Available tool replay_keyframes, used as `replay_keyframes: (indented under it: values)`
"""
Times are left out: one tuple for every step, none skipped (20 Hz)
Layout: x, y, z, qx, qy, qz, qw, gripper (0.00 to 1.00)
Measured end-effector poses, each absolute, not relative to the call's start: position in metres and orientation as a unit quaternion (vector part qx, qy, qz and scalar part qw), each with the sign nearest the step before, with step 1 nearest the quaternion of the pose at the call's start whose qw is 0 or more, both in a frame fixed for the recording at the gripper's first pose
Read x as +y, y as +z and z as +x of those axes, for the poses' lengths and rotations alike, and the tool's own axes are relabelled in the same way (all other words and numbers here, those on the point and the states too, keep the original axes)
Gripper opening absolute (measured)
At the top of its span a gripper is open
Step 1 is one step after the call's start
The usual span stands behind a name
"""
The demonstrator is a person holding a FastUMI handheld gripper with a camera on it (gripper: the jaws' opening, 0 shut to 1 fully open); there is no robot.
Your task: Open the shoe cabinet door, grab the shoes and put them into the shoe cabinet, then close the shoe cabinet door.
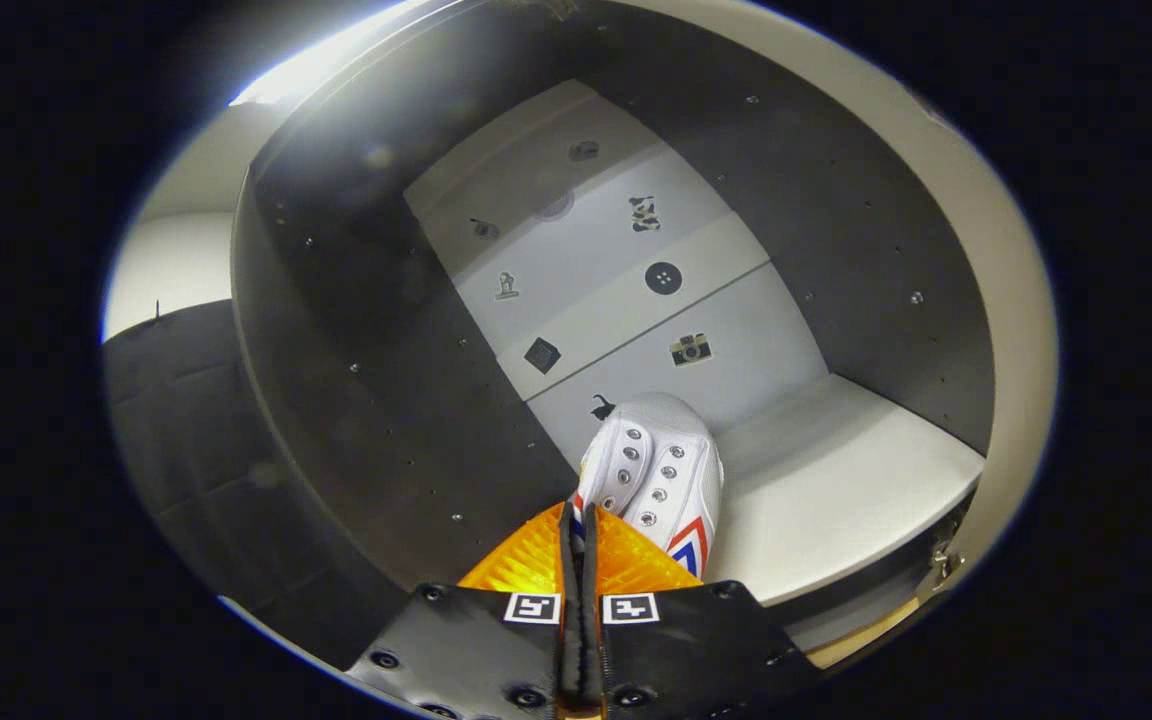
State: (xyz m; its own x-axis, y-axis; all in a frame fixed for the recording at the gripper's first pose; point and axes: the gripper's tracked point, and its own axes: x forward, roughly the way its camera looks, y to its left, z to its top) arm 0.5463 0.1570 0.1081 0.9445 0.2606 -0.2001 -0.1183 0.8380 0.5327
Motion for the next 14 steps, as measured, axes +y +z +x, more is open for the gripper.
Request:
replay_keyframes:
  values:
    - [0.157, 0.106, 0.556, 0.135, 0.097, 0.253, 0.953, 0.01]
    - [0.157, 0.104, 0.564, 0.135, 0.094, 0.244, 0.956, 0.01]
    - [0.156, 0.102, 0.572, 0.136, 0.092, 0.237, 0.958, 0.01]
    - [0.155, 0.098, 0.581, 0.140, 0.089, 0.229, 0.959, 0.01]
    - [0.154, 0.094, 0.588, 0.144, 0.084, 0.222, 0.961, 0.01]
    - [0.154, 0.088, 0.595, 0.152, 0.081, 0.214, 0.962, 0.01]
    - [0.154, 0.081, 0.600, 0.161, 0.077, 0.208, 0.962, 0.01]
    - [0.153, 0.077, 0.605, 0.165, 0.074, 0.207, 0.962, 0.01]
    - [0.152, 0.073, 0.609, 0.167, 0.069, 0.205, 0.962, 0.01]
    - [0.154, 0.070, 0.612, 0.167, 0.072, 0.208, 0.961, 0.01]
    - [0.157, 0.066, 0.612, 0.176, 0.076, 0.215, 0.958, 0.01]
    - [0.160, 0.066, 0.612, 0.176, 0.077, 0.217, 0.957, 0.01]
    - [0.161, 0.066, 0.613, 0.178, 0.074, 0.219, 0.956, 0.01]
    - [0.162, 0.064, 0.614, 0.183, 0.071, 0.219, 0.956, 0.01]
